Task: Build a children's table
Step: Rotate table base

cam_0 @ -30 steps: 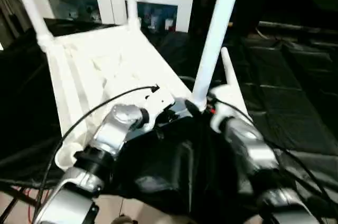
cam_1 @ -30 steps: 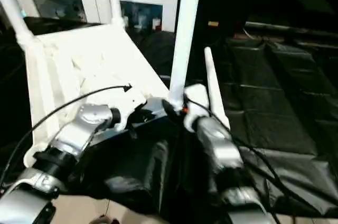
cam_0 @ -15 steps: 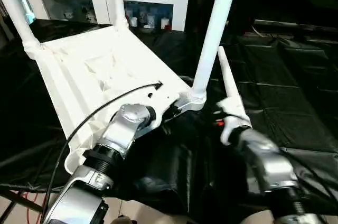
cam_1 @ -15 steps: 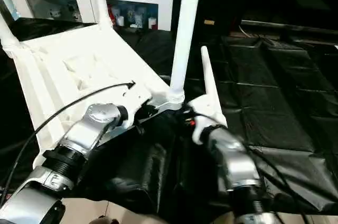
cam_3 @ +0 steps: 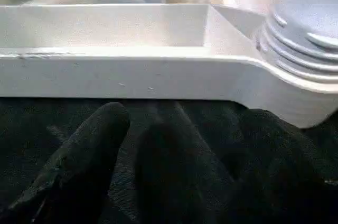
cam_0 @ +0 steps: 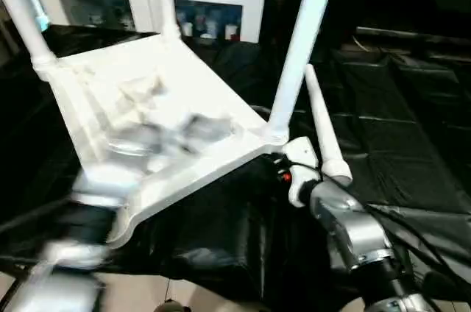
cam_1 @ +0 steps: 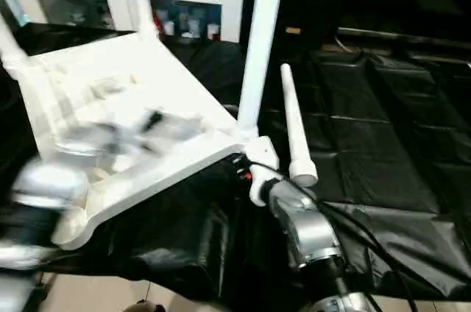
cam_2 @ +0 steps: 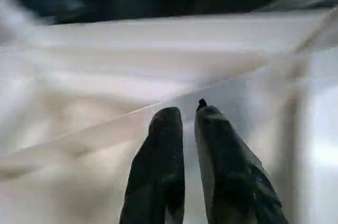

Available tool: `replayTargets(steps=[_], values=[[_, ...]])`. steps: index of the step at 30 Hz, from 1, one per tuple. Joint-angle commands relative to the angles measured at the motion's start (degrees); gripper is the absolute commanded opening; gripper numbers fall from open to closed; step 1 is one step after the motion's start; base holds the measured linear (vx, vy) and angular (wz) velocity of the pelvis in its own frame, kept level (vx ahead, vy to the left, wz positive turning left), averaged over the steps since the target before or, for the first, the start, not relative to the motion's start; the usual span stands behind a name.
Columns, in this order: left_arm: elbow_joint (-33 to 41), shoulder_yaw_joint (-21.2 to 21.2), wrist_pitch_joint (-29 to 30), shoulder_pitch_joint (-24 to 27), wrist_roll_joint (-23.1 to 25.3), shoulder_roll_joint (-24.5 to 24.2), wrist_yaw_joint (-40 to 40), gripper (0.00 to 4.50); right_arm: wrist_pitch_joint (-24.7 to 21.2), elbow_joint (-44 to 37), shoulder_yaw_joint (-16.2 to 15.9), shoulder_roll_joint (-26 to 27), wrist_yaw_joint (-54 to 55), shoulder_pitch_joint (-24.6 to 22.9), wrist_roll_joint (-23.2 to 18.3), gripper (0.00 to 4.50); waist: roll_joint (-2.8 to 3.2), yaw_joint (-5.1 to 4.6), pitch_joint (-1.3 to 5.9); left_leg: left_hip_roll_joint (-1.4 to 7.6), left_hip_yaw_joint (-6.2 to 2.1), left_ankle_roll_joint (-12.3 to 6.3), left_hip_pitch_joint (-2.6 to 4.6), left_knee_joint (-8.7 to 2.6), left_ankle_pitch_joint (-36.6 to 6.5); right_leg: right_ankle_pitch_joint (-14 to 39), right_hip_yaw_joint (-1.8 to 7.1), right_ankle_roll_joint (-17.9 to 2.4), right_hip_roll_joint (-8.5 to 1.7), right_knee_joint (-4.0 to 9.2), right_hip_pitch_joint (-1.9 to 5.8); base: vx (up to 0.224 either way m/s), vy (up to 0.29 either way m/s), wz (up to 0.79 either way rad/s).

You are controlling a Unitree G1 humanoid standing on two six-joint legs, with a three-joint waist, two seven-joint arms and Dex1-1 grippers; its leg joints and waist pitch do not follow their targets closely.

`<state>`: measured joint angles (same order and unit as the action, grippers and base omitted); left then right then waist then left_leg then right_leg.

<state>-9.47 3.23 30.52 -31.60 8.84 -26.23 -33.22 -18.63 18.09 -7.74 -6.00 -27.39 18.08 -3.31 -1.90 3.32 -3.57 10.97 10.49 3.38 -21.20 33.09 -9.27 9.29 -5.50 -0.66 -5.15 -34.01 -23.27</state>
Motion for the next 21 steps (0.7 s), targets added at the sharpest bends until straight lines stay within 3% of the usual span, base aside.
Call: replayTargets(steps=[1,3,4,6,7,10,11,14,17,21], values=[[1.81,-0.14,2.82,0.99,3.35,-2.17,0.97,0.60,-0.87,0.18,0.21,-0.09,1.27,1.20,0.83,3.87,0.54,-0.11,3.58,2.27,-1.14,1.38,1.03,-4.29,-19.33,20.74,3.19,-8.05,-3.30,4.52,2.24,0.000,0.000,0.00],[2.52,0.05,4.69,2.14,6.38,-5.44,1.61,0.60,-0.87,0.57,0.22,0.17,1.65,1.81,0.85,3.87,0.67,-0.05,3.66,2.38,-1.25,1.69,1.15,-4.34,-19.35,20.45,3.25,-8.00,-3.34,4.31,2.13,0.000,0.000,0.00],[2.99,0.14,5.38,2.73,7.23,-6.53,2.01,0.60,-0.90,0.73,0.23,0.22,1.73,2.05,0.85,3.87,0.10,-0.22,3.66,2.34,-1.20,1.50,0.98,-4.35,-18.94,20.26,3.27,-7.74,-3.30,4.32,2.19,0.000,0.000,0.00],[4.00,-0.04,7.38,4.19,8.91,-8.54,3.65,0.60,-0.95,1.07,0.17,0.34,1.88,2.55,0.94,3.87,0.70,-0.15,3.76,2.47,-1.32,1.77,1.13,-4.36,-18.61,19.45,3.33,-8.09,-3.40,3.99,2.12,0.000,0.000,0.00],[4.71,-0.22,8.98,5.32,9.65,-9.63,4.64,0.60,-0.85,1.52,0.14,0.40,1.95,2.96,1.04,3.87,0.33,-0.19,3.72,2.45,-1.28,1.76,1.05,-4.40,-18.21,18.37,3.34,-8.38,-3.29,3.88,2.17,0.000,0.000,0.00],[4.99,0.61,10.37,6.78,11.40,-11.11,5.87,0.60,-0.34,2.86,0.12,0.41,2.26,3.80,1.20,3.87,0.35,-0.05,3.71,2.44,-1.20,1.94,1.25,-4.39,-18.75,18.10,3.38,-8.87,-3.29,4.01,1.93,0.000,0.000,0.00],[5.00,1.05,10.65,7.06,12.16,-11.50,6.13,0.60,-0.14,3.34,0.13,0.41,2.41,4.06,1.26,3.87,-0.08,-0.06,3.75,2.41,-1.17,2.02,1.24,-4.40,-18.93,17.76,3.37,-8.97,-3.25,4.04,1.96,0.000,0.000,0.00],[4.80,3.72,11.66,8.36,14.85,-13.48,4.94,0.60,0.37,4.77,0.33,0.62,3.08,4.96,1.56,3.87,-0.19,0.03,3.63,2.40,-1.29,2.40,1.34,-4.48,-20.30,19.41,3.40,-8.41,-3.38,4.19,1.84,0.000,0.000,0.00],[6.64,4.78,13.22,10.60,13.24,-13.74,1.75,0.26,0.39,6.19,0.75,1.10,2.80,6.02,0.89,3.87,-0.30,0.01,3.58,2.43,-1.43,2.60,1.25,-4.52,-20.83,20.18,3.43,-8.52,-3.61,4.24,1.89,0.000,0.000,0.00],[7.06,6.40,12.71,12.53,10.33,-13.83,-2.38,0.01,0.53,8.75,0.28,1.57,2.43,7.54,0.96,3.47,-0.27,-0.03,3.64,2.32,-1.38,2.67,1.28,-4.46,-21.19,19.79,3.43,-8.98,-3.51,4.19,1.78,0.000,0.000,0.00]])
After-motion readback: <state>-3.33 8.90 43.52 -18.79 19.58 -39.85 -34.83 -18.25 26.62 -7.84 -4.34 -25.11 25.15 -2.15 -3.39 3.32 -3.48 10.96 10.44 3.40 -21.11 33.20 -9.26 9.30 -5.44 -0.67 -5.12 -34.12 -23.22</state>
